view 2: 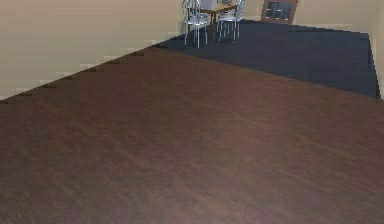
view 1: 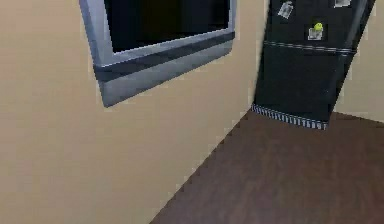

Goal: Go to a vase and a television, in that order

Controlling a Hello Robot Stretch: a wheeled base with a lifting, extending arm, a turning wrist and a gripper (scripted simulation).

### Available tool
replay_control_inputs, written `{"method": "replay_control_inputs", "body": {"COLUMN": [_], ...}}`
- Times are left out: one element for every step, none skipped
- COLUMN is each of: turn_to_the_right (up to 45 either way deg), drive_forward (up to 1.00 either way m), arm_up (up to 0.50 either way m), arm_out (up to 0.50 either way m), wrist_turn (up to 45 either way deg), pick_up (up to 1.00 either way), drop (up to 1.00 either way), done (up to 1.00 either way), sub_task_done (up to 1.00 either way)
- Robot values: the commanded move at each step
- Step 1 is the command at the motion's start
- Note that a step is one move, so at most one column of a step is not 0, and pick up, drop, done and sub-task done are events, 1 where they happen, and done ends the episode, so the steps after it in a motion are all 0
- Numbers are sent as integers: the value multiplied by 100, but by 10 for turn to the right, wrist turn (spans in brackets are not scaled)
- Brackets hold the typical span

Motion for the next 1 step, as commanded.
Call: {"method": "replay_control_inputs", "body": {"turn_to_the_right": [0], "drive_forward": [0], "arm_up": [0], "arm_out": [0], "wrist_turn": [0], "pick_up": [0], "drop": [0], "done": [100], "sub_task_done": [0]}}
